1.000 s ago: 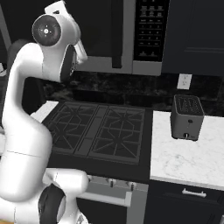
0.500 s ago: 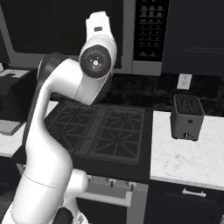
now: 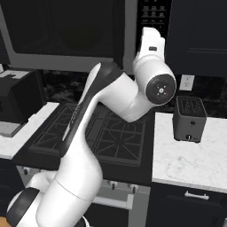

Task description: Open the microwave, place the bowl with waffle inside the microwave, then close the microwave door and turn it on.

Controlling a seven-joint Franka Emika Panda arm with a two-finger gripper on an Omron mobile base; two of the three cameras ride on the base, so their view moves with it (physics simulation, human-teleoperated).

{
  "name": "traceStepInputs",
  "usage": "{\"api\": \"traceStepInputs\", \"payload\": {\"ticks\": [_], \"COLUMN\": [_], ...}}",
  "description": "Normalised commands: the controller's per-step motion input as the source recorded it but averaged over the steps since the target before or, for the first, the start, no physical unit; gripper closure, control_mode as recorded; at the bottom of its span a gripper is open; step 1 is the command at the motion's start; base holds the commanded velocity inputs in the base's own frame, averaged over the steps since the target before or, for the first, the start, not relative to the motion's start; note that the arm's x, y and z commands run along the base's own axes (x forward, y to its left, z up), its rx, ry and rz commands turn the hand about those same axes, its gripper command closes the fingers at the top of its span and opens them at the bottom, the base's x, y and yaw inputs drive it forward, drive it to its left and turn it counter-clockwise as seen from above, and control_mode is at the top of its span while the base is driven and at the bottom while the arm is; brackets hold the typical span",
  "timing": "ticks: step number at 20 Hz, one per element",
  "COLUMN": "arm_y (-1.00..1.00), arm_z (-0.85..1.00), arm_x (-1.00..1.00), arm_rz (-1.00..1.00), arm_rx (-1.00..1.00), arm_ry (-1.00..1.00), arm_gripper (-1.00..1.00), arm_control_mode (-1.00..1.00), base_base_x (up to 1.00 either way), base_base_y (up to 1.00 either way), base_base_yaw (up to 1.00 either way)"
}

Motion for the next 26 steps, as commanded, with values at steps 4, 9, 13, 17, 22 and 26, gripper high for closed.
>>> {"api": "traceStepInputs", "payload": {"ticks": [4, 9, 13, 17, 22, 26], "arm_y": [-0.62, -0.10, 0.00, 0.00, 0.00, 0.00], "arm_z": [-0.40, -0.26, -0.07, -0.07, -0.14, -0.01], "arm_x": [0.06, 0.38, 0.48, 0.46, 0.48, 0.42], "arm_rz": [0.08, 0.07, 0.10, 0.05, 0.00, 0.00], "arm_rx": [0.09, 0.01, 0.00, 0.00, 0.00, 0.00], "arm_ry": [0.00, -0.02, -0.12, -0.06, -0.01, 0.00], "arm_gripper": [1.00, 1.00, 1.00, 1.00, 1.00, 1.00], "arm_control_mode": [-1.00, -1.00, -1.00, -1.00, -1.00, -1.00], "base_base_x": [0.00, 0.00, 0.00, 0.00, 0.00, 0.00], "base_base_y": [0.00, 0.00, 0.00, 0.00, 0.00, 0.00], "base_base_yaw": [0.00, 0.00, 0.00, 0.00, 0.00, 0.00]}}
